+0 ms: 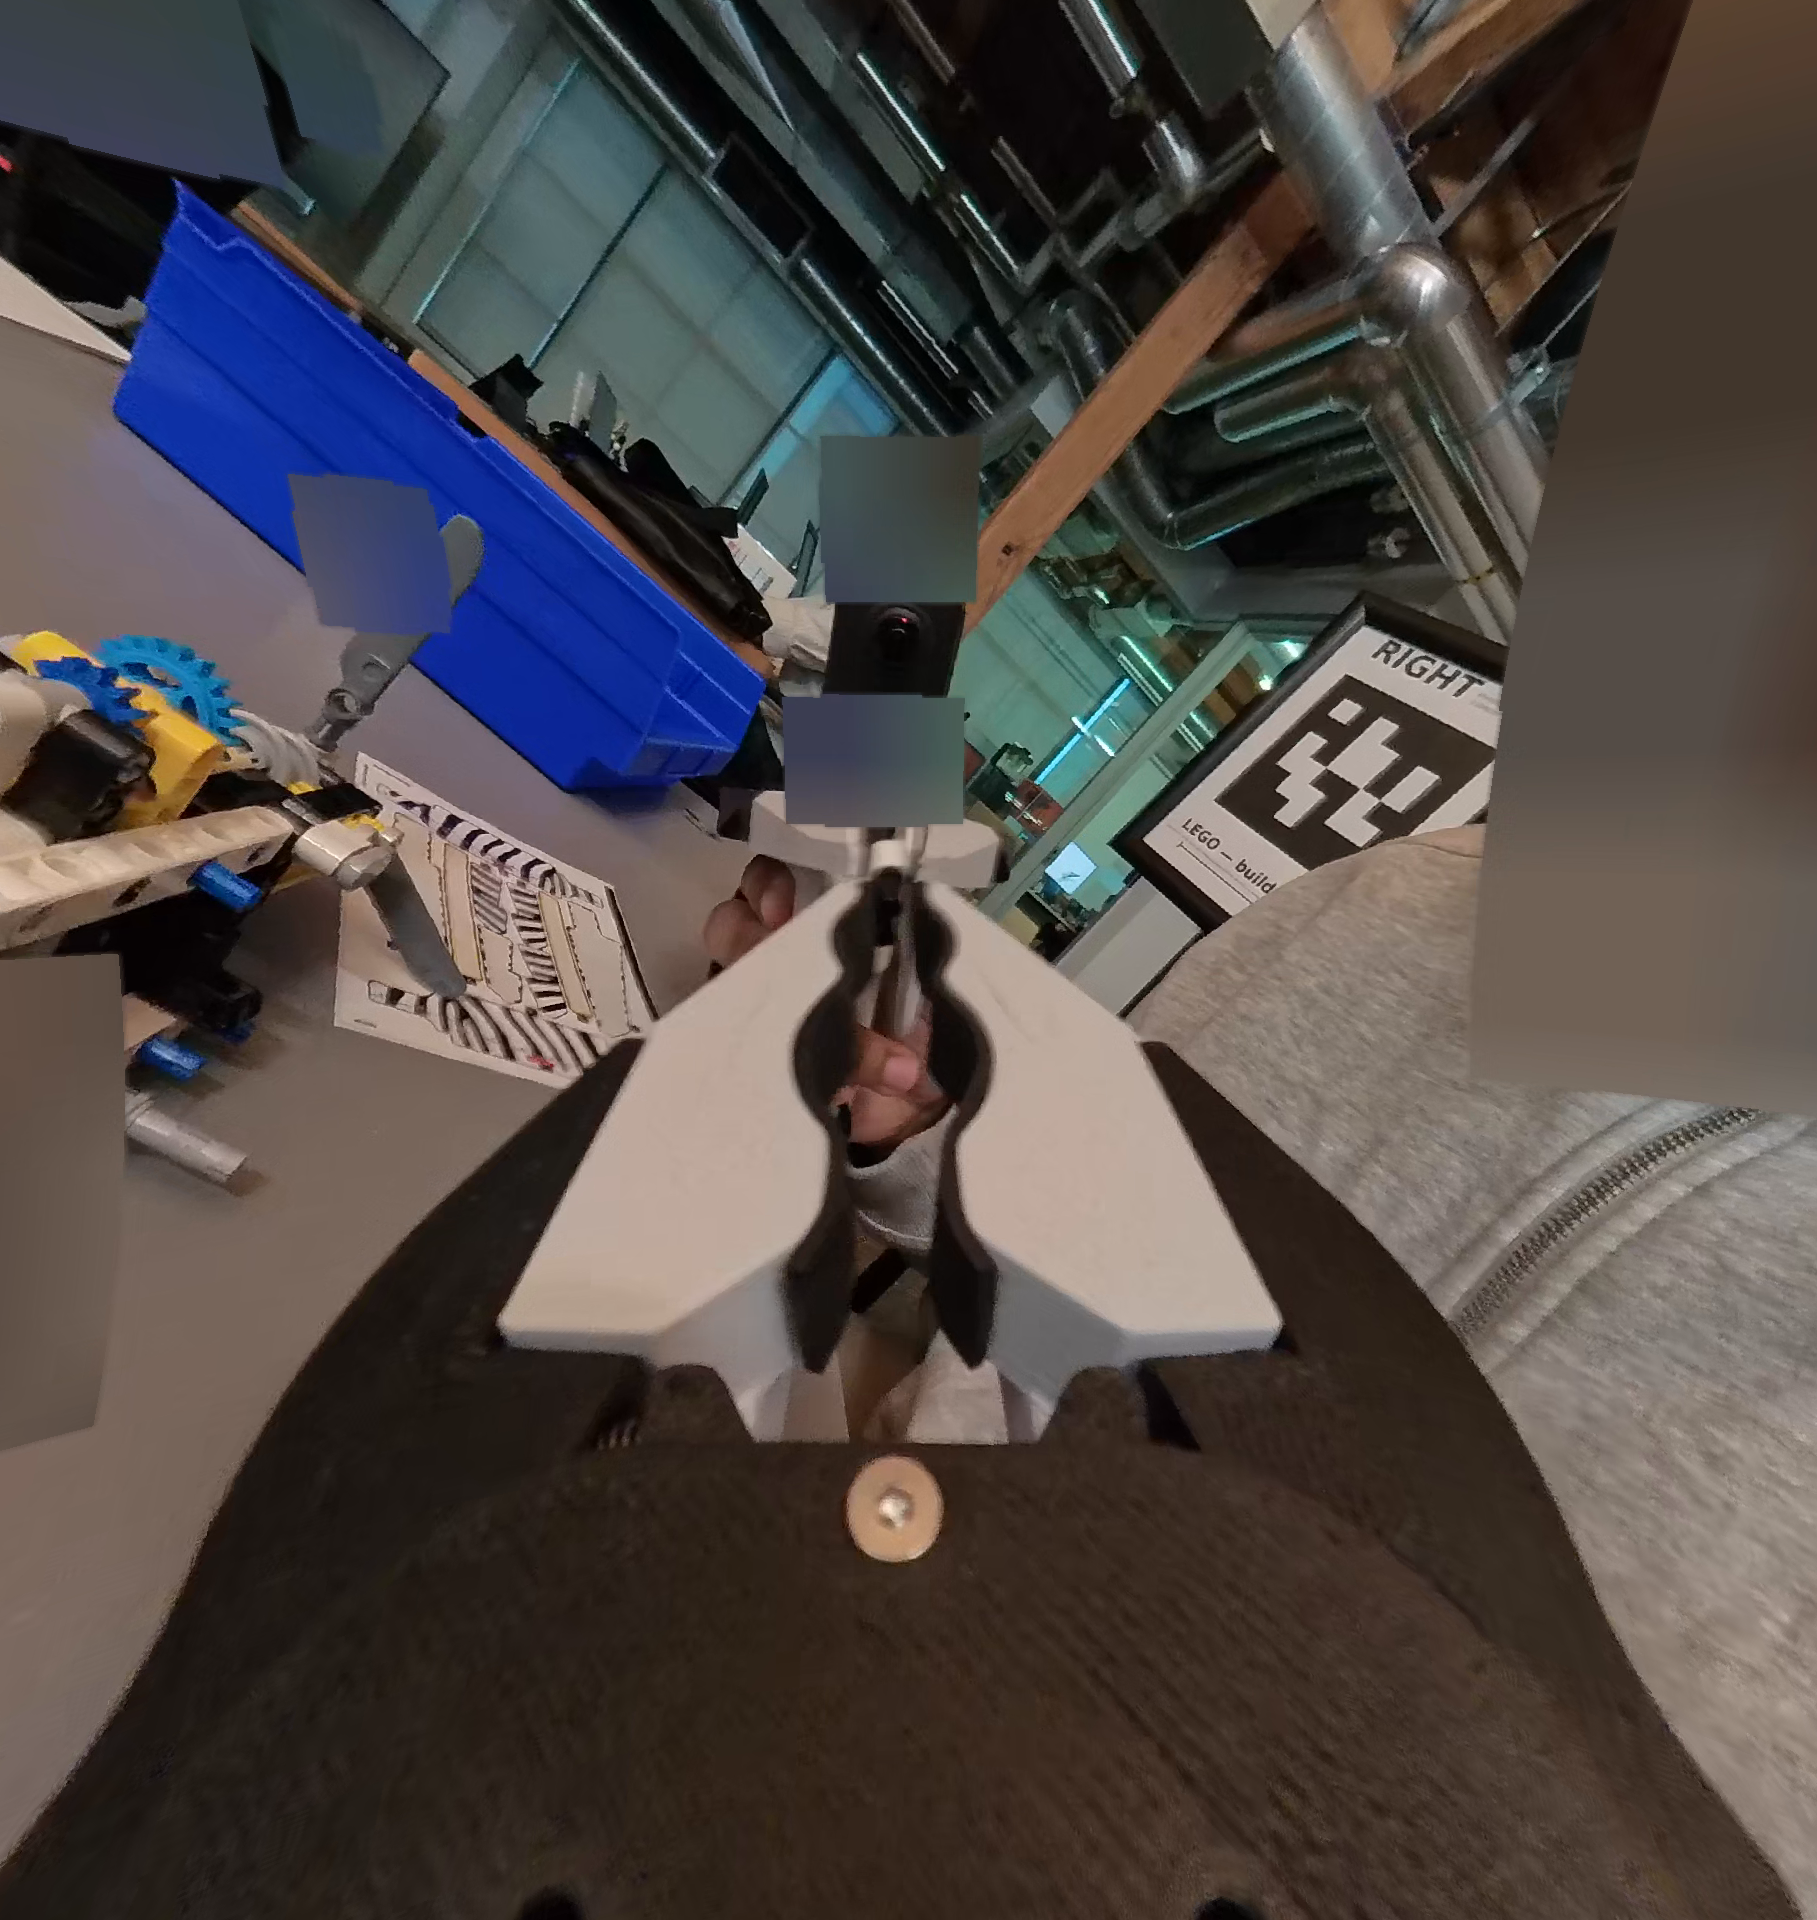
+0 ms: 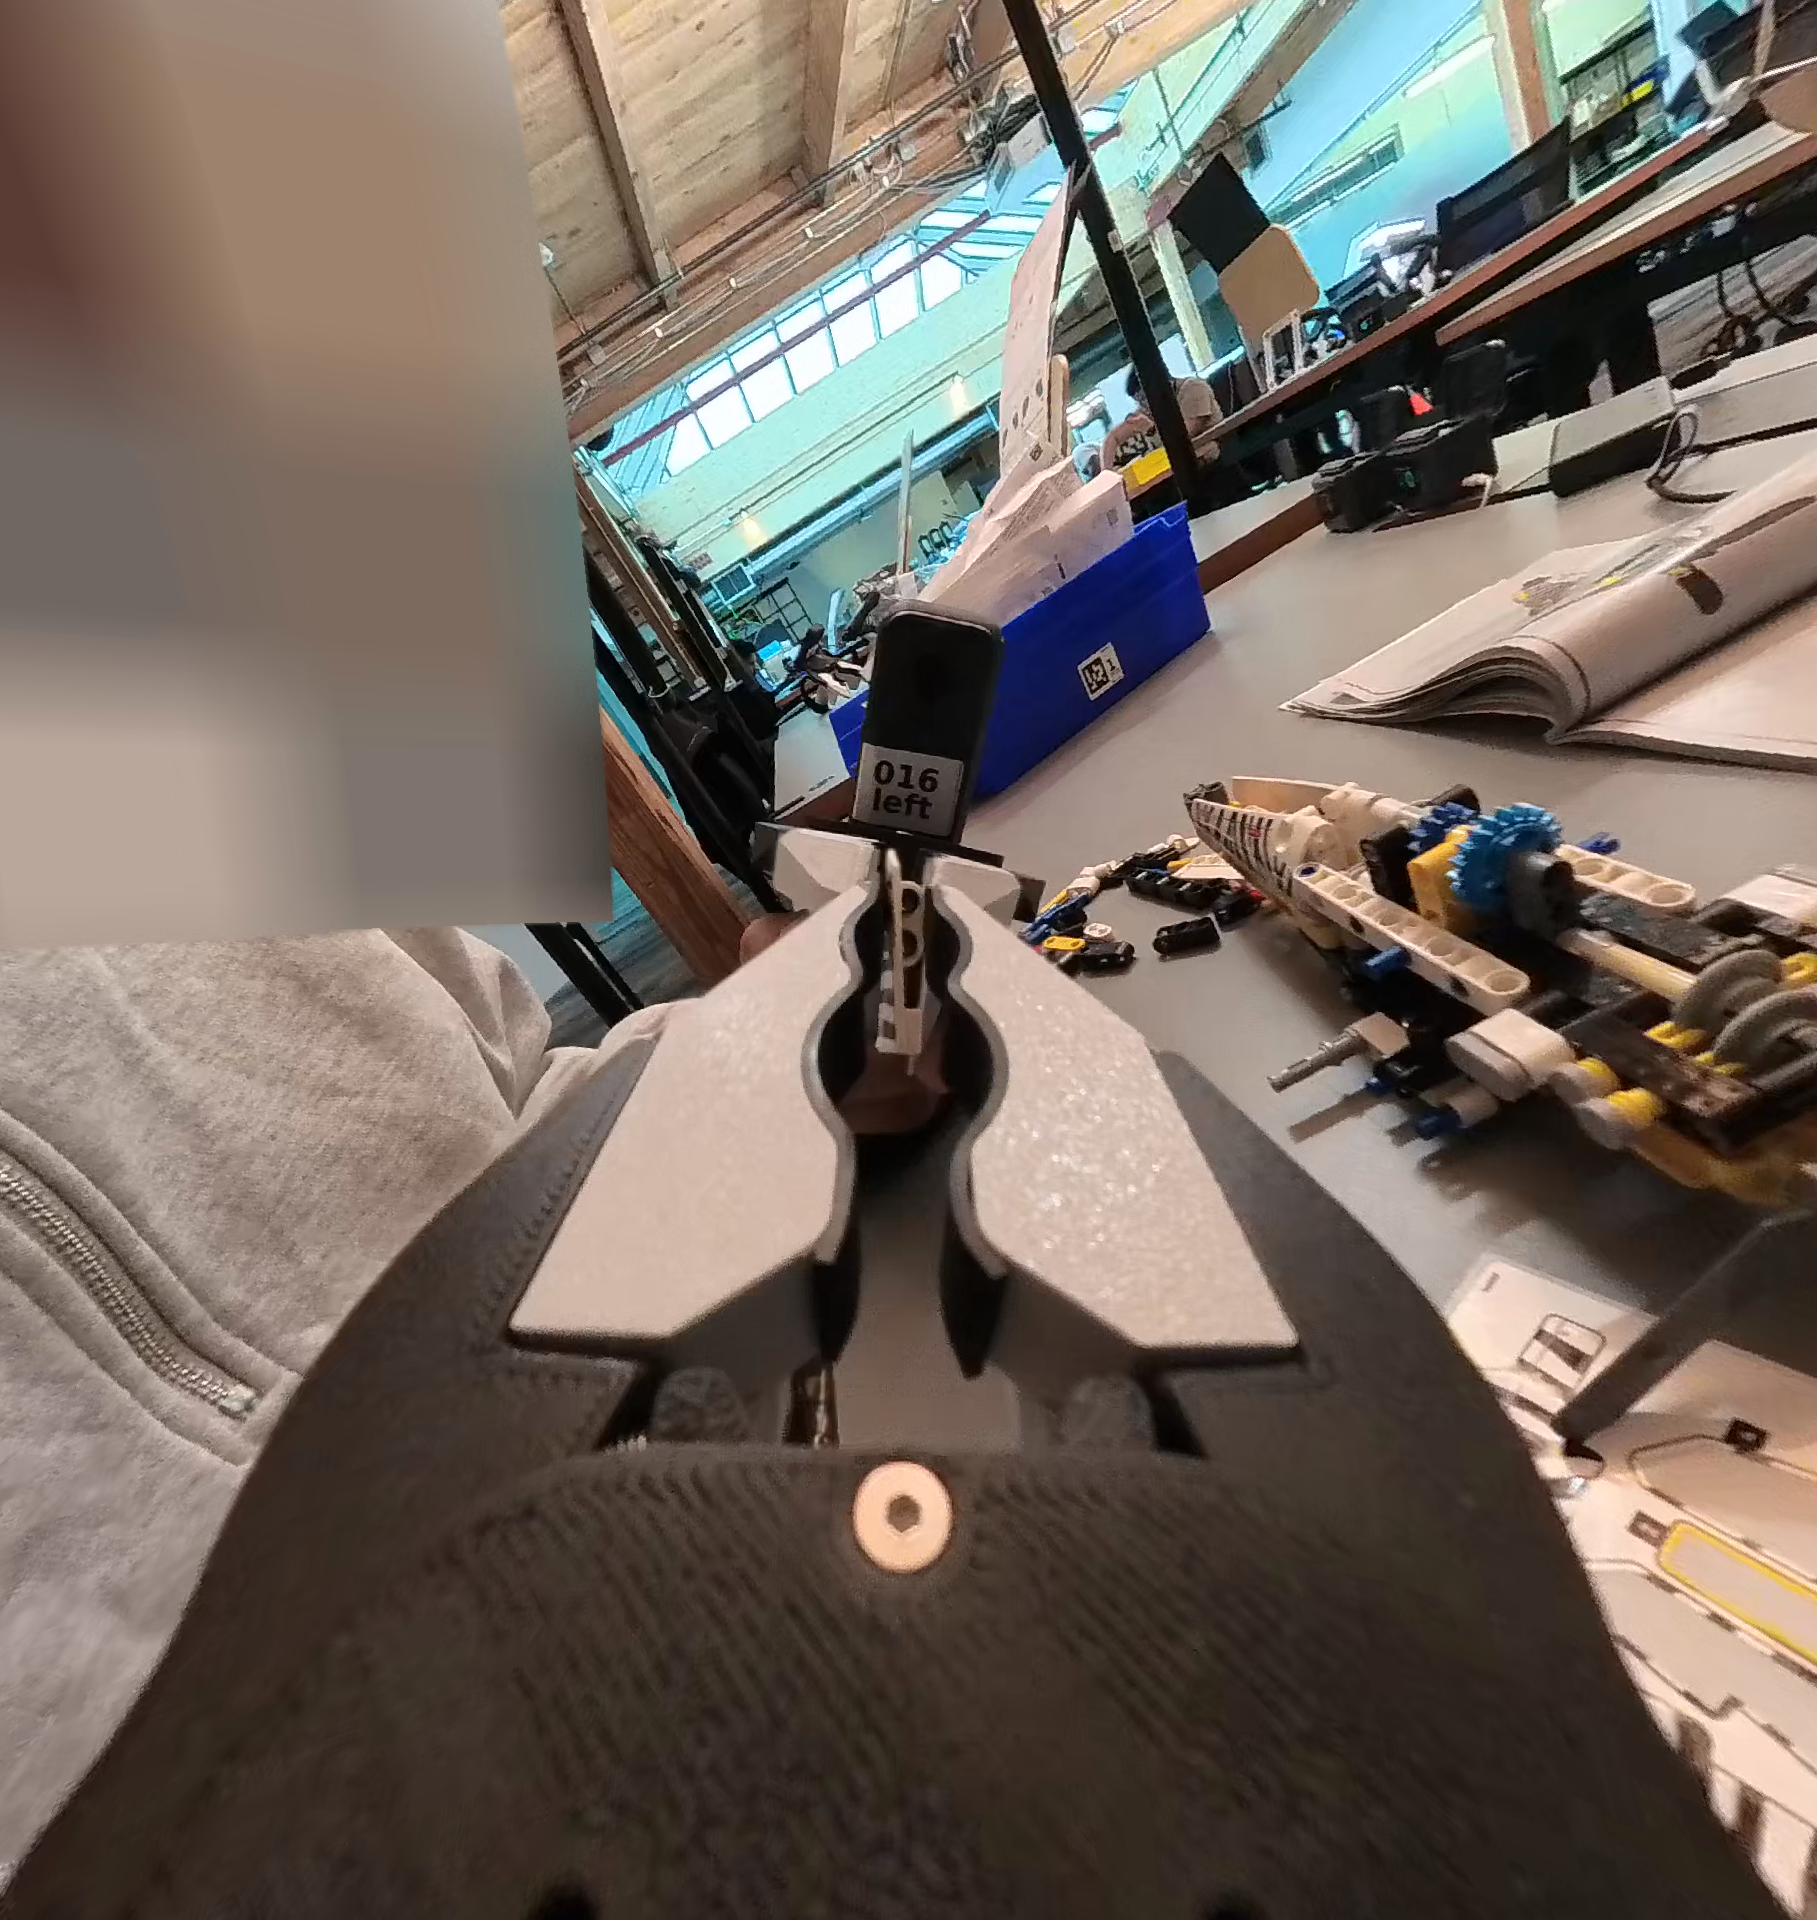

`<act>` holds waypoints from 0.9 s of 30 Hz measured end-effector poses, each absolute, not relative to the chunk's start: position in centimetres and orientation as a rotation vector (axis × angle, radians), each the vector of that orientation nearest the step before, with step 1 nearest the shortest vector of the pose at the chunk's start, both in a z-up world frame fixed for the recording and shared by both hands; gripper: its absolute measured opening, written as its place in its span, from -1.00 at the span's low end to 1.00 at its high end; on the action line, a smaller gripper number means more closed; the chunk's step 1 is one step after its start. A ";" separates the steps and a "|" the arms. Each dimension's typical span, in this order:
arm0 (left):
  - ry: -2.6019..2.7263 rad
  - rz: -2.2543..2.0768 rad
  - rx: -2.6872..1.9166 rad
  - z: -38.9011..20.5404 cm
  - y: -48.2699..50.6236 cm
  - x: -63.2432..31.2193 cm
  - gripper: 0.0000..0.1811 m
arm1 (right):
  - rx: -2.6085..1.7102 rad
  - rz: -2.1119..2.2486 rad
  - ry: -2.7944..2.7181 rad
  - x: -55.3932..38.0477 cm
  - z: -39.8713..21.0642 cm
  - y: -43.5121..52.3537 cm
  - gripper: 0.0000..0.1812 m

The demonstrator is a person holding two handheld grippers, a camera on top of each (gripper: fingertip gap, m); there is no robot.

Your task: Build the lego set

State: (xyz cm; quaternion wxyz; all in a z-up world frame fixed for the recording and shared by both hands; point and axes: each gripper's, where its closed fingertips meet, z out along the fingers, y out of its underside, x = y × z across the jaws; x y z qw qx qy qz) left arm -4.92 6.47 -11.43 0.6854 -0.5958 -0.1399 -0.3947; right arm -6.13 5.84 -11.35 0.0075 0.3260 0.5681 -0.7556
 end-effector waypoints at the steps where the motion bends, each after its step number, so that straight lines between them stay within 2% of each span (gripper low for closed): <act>1: -0.321 -0.896 -1.330 -11.4 6.5 -5.0 -1.00 | 1.005 -2.363 1.762 -6.1 -11.3 5.8 -0.96; 27: -0.363 -0.840 -1.335 -11.5 6.9 -5.3 -0.98 | 1.051 -2.412 1.699 -6.6 -11.0 6.4 -0.96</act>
